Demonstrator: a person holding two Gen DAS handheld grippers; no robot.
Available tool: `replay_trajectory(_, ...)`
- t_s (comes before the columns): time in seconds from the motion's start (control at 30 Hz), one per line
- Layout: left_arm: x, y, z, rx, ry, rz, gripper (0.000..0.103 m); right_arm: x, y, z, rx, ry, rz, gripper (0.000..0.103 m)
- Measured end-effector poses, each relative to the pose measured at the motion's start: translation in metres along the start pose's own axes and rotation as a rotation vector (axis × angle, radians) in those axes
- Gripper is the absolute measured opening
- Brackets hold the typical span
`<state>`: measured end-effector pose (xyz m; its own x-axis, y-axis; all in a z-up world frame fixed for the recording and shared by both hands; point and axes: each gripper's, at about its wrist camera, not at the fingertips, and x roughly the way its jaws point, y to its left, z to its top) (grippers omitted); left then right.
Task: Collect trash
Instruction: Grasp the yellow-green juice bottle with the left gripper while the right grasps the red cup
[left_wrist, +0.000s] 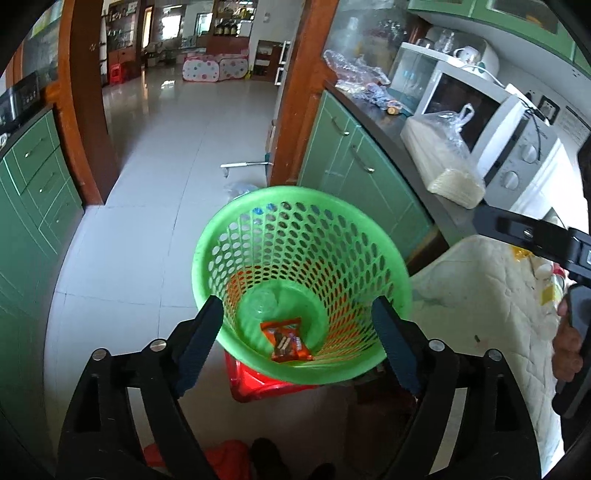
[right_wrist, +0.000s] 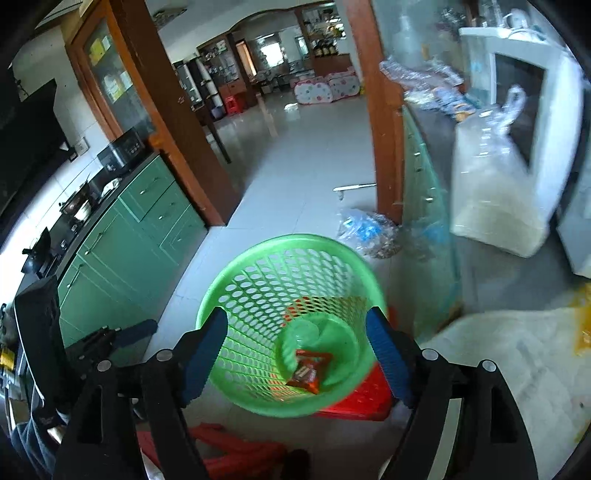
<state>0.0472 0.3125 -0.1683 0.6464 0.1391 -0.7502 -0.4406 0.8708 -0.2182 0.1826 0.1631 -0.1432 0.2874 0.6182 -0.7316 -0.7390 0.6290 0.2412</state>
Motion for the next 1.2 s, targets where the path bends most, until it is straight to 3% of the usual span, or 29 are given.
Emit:
replay_trajectory(0.1,-0.007,-0.014,-0.001,0.020,-0.010,-0.007,0.084,-0.026,-0.010,-0.011,0.020,-0.018,-0.033,0.081)
replay_trajectory(0.5,-0.024,-0.086,-0.008,0.100,-0.026,-0.105,0.088,-0.145,-0.092,-0.069,0.185,-0.071,-0.240,0.083)
replay_trajectory(0.93,-0.027,-0.158,-0.017,0.195,-0.006,-0.189,0.088,-0.256,-0.226,-0.122,0.425,-0.076,-0.498,0.083)
replay_trajectory(1.03,-0.025,-0.176,-0.017,0.215,0.000,-0.211,0.088,-0.272,-0.258,-0.133,0.508,-0.057,-0.531,0.083)
replay_trajectory(1.2,-0.022,-0.207,-0.017,0.265,0.009,-0.255,0.088,-0.282,-0.297,-0.150,0.649,-0.031,-0.504,0.080)
